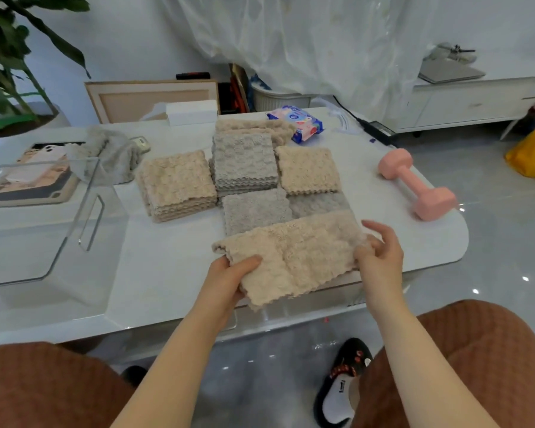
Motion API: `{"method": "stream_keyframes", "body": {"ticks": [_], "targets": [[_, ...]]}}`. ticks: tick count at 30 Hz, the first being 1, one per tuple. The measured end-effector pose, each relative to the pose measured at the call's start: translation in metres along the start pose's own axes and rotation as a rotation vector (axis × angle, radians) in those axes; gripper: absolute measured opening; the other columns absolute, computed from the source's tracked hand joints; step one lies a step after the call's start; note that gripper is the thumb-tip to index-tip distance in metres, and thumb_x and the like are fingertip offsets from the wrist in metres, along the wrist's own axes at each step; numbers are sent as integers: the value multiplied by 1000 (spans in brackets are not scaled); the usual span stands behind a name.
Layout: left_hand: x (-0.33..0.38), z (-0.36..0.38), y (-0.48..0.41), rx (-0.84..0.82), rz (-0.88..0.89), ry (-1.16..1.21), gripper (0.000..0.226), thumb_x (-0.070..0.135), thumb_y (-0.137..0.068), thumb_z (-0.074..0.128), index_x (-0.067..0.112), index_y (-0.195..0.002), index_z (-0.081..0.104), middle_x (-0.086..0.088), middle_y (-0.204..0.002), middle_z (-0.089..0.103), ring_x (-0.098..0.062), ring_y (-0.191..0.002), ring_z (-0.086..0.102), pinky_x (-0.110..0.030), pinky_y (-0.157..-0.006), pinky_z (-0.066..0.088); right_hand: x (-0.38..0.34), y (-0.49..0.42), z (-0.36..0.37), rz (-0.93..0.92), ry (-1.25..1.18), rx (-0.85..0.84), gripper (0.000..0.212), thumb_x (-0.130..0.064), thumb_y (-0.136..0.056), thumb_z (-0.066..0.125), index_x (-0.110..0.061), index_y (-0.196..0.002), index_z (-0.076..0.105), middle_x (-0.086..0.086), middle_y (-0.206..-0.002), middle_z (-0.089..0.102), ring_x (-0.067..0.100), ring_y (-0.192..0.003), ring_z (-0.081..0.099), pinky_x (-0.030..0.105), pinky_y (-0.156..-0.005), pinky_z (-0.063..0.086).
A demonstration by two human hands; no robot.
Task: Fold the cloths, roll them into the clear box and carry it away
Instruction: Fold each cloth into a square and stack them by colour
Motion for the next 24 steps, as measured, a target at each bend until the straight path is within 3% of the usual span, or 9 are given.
{"method": "stream_keyframes", "body": {"ticks": [2,5,7,9,13,16,19,21,24], "targets": [[2,11,5,-33,50,8,29,3,-86,62,6,-114,61,-7,-103,73,-22,-94,70,-34,-77,58,-21,13,12,-144,42,-182,65,16,-77,44,-35,-117,49,6,-100,65,21,-73,63,31,-58,47],[6,20,13,-59,170,-38,38,3,-75,68,7,-113,62,-7,-101,73,-23,-95,70,-38,-79,56,-42,36,36,-251,197,-556,75,15,-75,50,-36,-128,37,-19,-105,60,-4,-87,65,15,-63,50],[10,22,16,-75,244,-86,41,1,-74,63,8,-114,62,-9,-104,72,-24,-99,68,-41,-82,56,-43,46,51,-276,282,-699,80,15,-76,48,-38,-134,33,-18,-115,59,-5,-92,63,12,-65,47],[11,18,17,-61,250,-86,43,-9,-80,57,9,-120,59,-11,-107,71,-25,-100,68,-41,-82,56,-40,50,59,-293,271,-721,81,12,-77,47,-44,-134,33,-14,-120,61,2,-92,64,16,-64,46],[12,11,15,-59,172,12,59,-18,-84,42,20,-128,50,-7,-115,68,-24,-104,66,-41,-85,56,-34,41,64,-301,216,-673,81,9,-82,49,-54,-131,32,-23,-113,66,25,-84,65,41,-66,52],[13,14,14,-67,77,169,47,-14,-86,40,13,-119,59,-13,-102,72,-28,-93,70,-40,-76,59,-34,42,68,-271,324,-888,90,8,-83,49,-55,-139,19,-22,-135,50,8,-110,59,30,-77,53],[13,16,12,-72,34,205,42,-11,-88,38,13,-114,61,-12,-95,74,-26,-86,72,-34,-65,59,-31,45,69,-240,341,-983,94,8,-80,48,-52,-144,14,-22,-147,34,5,-130,43,33,-87,50],[11,15,10,-78,25,202,39,-8,-90,40,13,-115,61,-13,-98,73,-26,-88,71,-33,-66,59,-31,43,67,-214,318,-995,94,7,-79,48,-49,-146,11,-23,-149,30,17,-120,52,34,-76,50],[3,12,8,-68,-30,247,29,5,-96,41,11,-116,62,-15,-104,71,-27,-92,70,-34,-68,59,-26,40,69,-197,381,-1062,98,6,-82,52,-44,-148,0,-20,-154,22,7,-90,59,23,-64,41]]}}
Point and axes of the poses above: each hand's wrist, its own y-axis away from the middle knuckle, its own z-axis out of the palm, x = y × z, the point moved 1 cm from there along -y, towards the middle knuckle
